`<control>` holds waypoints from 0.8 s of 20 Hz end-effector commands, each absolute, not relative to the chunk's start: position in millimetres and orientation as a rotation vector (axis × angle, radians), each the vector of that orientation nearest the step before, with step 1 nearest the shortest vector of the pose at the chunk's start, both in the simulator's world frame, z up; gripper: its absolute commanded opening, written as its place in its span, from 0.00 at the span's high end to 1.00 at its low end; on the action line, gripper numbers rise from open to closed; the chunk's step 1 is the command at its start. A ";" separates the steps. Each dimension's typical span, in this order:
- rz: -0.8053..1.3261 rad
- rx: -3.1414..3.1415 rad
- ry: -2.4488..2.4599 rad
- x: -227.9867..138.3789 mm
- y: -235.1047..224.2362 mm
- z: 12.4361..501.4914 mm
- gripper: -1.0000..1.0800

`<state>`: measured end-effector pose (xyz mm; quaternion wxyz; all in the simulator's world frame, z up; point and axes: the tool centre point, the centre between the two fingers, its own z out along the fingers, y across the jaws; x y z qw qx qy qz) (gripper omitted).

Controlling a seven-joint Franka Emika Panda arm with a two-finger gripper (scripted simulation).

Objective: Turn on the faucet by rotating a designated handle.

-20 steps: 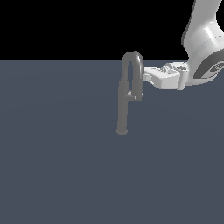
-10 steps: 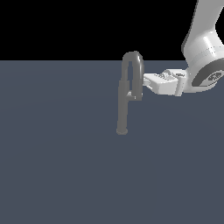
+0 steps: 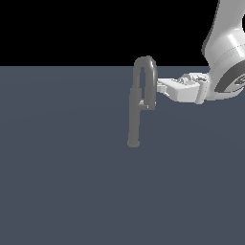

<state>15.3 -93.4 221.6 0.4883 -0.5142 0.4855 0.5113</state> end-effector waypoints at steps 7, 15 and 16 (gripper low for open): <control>1.242 -1.250 1.180 -0.8 -94.3 223.8 1.00; 1.226 -1.258 1.175 -11.2 -94.7 228.1 1.00; 1.228 -1.257 1.176 -14.8 -94.9 226.2 1.00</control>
